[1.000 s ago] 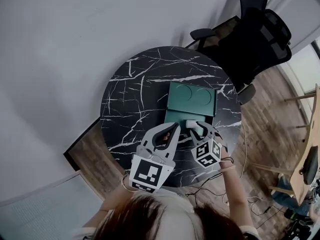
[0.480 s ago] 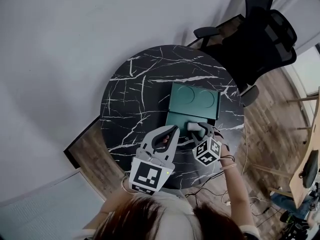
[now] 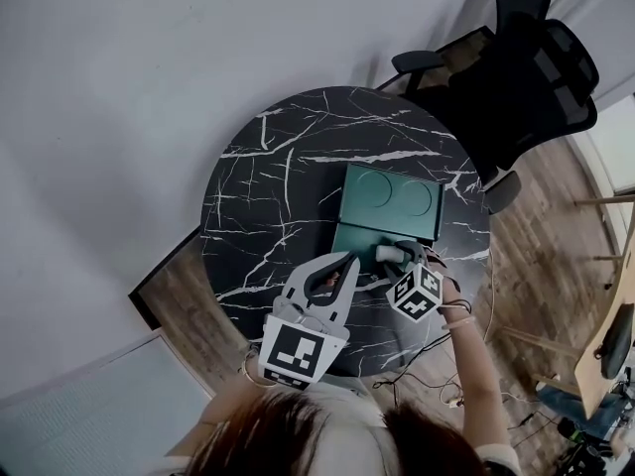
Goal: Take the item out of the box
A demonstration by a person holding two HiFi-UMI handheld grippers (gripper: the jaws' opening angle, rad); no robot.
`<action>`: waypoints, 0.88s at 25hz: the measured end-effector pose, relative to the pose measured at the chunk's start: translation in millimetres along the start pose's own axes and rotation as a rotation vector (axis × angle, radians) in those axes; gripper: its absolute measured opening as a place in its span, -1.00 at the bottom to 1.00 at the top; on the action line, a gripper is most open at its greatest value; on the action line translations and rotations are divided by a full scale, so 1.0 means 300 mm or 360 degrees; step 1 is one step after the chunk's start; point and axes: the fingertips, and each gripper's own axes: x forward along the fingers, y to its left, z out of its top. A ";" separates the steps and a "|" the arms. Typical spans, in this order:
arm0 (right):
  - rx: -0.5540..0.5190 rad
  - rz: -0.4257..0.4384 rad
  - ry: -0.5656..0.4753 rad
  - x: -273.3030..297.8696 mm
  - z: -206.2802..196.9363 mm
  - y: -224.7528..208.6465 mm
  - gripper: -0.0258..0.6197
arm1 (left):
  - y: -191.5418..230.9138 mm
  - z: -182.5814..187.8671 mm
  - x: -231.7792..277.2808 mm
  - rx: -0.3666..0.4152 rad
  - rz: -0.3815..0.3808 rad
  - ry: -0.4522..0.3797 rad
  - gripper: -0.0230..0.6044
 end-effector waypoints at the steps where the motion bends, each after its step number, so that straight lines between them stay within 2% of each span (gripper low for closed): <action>1: 0.0005 0.0026 0.0005 0.002 -0.001 0.001 -0.34 | 0.001 -0.002 0.002 0.0000 0.0001 0.0003 -0.90; 9: 0.0072 0.0187 0.0035 0.027 -0.004 0.011 -0.33 | 0.005 -0.019 0.014 0.0001 0.0009 0.0028 -0.90; 22: 0.0056 0.0219 0.0128 0.076 -0.015 0.007 -0.33 | 0.030 -0.017 0.030 0.0015 0.0050 0.0039 -0.90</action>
